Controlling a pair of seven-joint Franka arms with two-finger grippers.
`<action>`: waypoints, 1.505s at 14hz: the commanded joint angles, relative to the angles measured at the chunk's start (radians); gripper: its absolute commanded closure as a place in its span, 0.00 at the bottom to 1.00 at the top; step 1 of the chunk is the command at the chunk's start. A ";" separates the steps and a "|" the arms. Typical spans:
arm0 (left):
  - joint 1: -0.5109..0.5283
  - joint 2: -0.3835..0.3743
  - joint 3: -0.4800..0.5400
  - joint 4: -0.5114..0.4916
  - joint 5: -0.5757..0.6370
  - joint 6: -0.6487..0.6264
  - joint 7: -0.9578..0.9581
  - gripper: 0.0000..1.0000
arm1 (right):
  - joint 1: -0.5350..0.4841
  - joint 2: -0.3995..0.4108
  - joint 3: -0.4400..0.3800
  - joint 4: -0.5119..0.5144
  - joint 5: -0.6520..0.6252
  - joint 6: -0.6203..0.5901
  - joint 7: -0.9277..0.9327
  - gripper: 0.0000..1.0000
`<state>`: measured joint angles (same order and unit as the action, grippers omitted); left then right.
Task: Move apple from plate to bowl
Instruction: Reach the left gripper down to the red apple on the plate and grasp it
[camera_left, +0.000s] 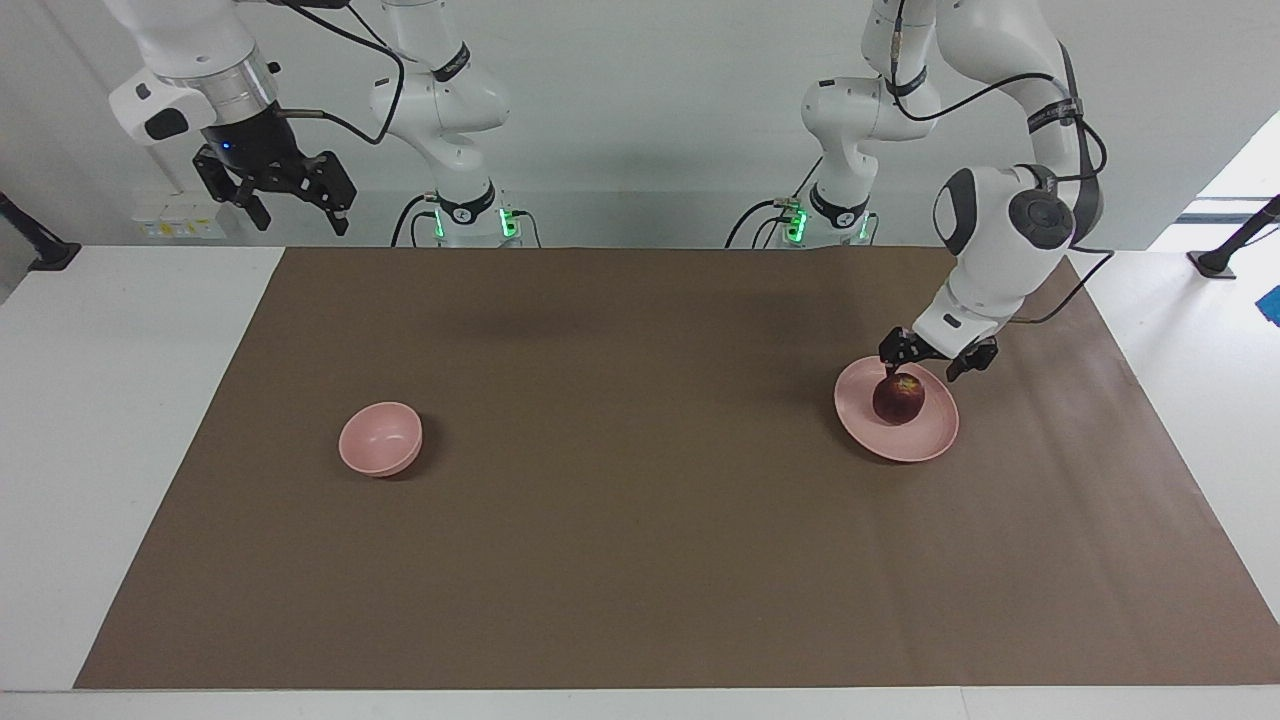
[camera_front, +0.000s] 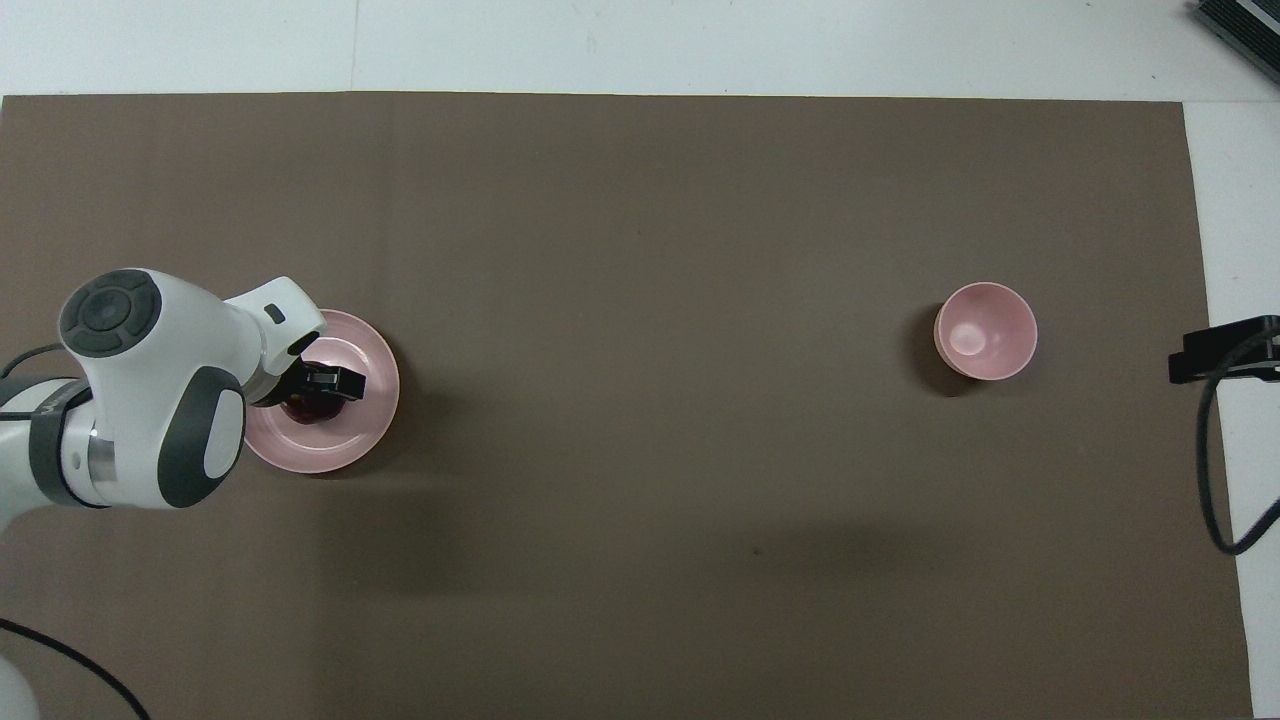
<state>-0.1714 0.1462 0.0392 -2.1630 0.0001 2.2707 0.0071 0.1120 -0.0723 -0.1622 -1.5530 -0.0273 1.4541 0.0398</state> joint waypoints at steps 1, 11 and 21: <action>-0.014 -0.013 0.011 -0.024 -0.008 0.027 -0.013 0.00 | -0.002 -0.001 0.001 0.005 0.004 -0.014 0.015 0.00; -0.010 -0.016 0.013 -0.031 -0.008 0.010 -0.065 1.00 | -0.003 0.000 0.000 0.007 0.004 -0.014 0.017 0.00; -0.017 0.027 0.005 0.112 -0.008 -0.181 -0.030 1.00 | 0.012 -0.003 0.061 0.002 0.009 0.046 0.009 0.00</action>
<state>-0.1761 0.1451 0.0399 -2.1365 -0.0002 2.1939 -0.0377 0.1283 -0.0722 -0.1098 -1.5515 -0.0263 1.4681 0.0418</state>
